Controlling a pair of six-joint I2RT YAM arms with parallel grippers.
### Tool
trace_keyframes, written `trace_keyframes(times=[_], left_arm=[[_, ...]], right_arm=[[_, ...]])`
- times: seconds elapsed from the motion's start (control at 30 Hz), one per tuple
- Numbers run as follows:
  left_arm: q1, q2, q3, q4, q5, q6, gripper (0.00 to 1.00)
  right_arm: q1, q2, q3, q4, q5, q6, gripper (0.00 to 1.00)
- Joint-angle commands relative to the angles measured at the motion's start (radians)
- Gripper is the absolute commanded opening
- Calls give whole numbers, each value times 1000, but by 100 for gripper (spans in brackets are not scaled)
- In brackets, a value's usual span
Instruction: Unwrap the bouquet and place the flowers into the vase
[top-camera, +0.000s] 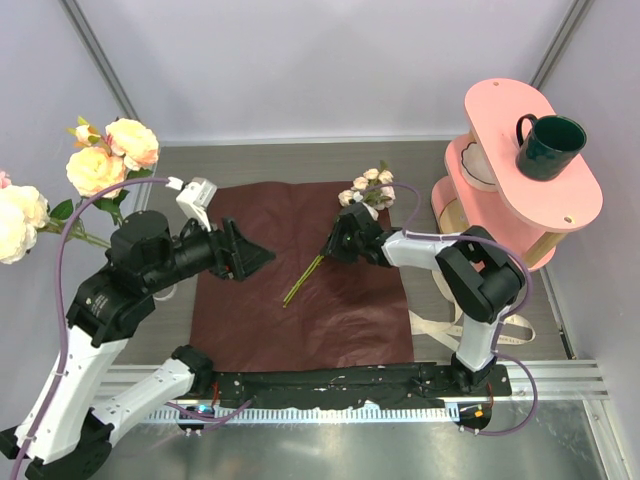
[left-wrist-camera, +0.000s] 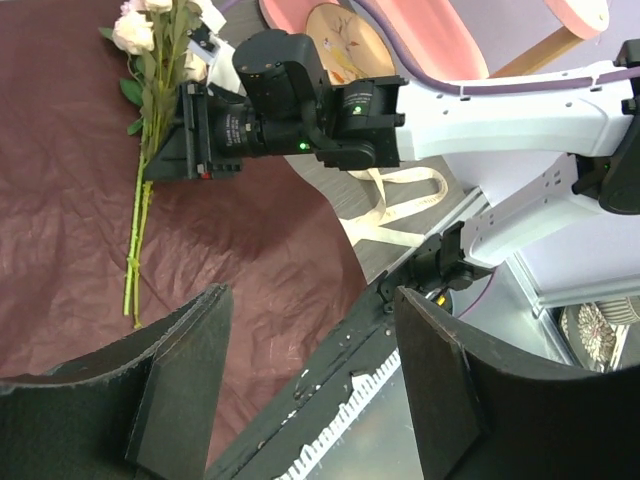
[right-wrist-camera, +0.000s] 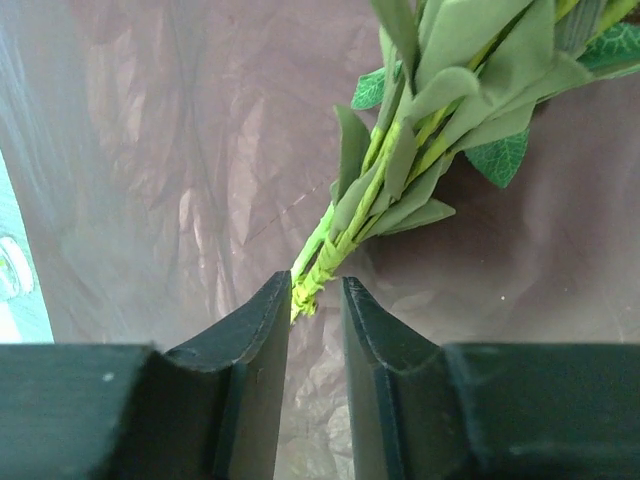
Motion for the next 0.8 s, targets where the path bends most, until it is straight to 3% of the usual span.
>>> trace_keyframes(times=[0.0, 0.23, 0.6, 0.7, 0.77], left_arm=[[-2, -26, -10, 83, 44, -23, 68], [-2, -35, -21, 63, 24, -25, 68], [-2, -54, -48, 56, 9, -38, 68], [-2, -52, -48, 49, 4, -38, 68], [-2, -55, -50, 49, 3, -38, 68]], right_arm=[[-3, 25, 28, 68, 39, 19, 31], [-3, 49, 23, 83, 77, 29, 27], [-3, 69, 17, 142, 69, 41, 29], [-4, 65, 14, 143, 94, 39, 26], [-7, 62, 12, 143, 98, 38, 18]])
